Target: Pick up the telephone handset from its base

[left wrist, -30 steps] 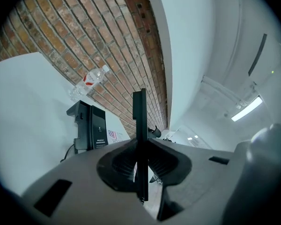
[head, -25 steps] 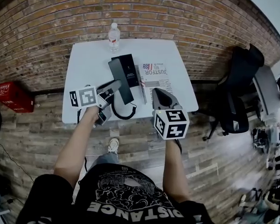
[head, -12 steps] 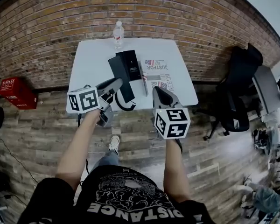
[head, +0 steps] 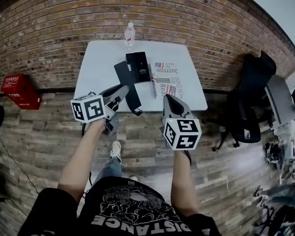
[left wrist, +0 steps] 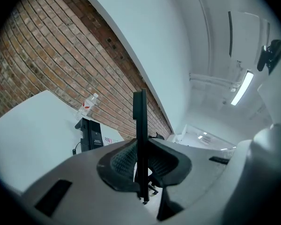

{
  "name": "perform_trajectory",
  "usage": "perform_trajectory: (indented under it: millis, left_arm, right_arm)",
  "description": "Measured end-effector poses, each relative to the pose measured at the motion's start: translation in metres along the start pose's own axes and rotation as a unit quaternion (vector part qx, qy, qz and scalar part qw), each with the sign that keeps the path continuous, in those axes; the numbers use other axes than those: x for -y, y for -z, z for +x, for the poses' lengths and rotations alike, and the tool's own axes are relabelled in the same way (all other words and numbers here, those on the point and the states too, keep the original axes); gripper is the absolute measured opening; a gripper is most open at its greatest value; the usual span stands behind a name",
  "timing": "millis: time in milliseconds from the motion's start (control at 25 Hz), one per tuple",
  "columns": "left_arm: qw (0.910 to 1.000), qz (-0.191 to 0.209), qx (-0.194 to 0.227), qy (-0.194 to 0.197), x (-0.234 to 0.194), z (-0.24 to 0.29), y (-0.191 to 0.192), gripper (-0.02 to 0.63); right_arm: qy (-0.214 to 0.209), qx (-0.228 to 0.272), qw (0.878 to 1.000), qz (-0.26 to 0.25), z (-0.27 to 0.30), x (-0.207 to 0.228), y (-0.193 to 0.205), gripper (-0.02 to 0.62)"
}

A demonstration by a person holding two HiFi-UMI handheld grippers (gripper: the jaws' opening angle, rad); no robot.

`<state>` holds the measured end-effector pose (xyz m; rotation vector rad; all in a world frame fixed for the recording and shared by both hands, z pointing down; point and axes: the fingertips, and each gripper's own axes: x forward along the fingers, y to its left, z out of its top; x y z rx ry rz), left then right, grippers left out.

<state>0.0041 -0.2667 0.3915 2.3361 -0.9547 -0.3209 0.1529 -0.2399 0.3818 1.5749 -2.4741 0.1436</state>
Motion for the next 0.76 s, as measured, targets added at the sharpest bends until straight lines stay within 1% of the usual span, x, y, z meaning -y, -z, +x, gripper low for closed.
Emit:
perform_trajectory:
  millis: [760]
  left_arm:
    - [0.9998,0.011,0.002,-0.016,0.022,-0.003,0.015,0.072]
  right_arm:
    - [-0.002,0.001,1.000,-0.004,-0.026,0.015,0.003,0.000]
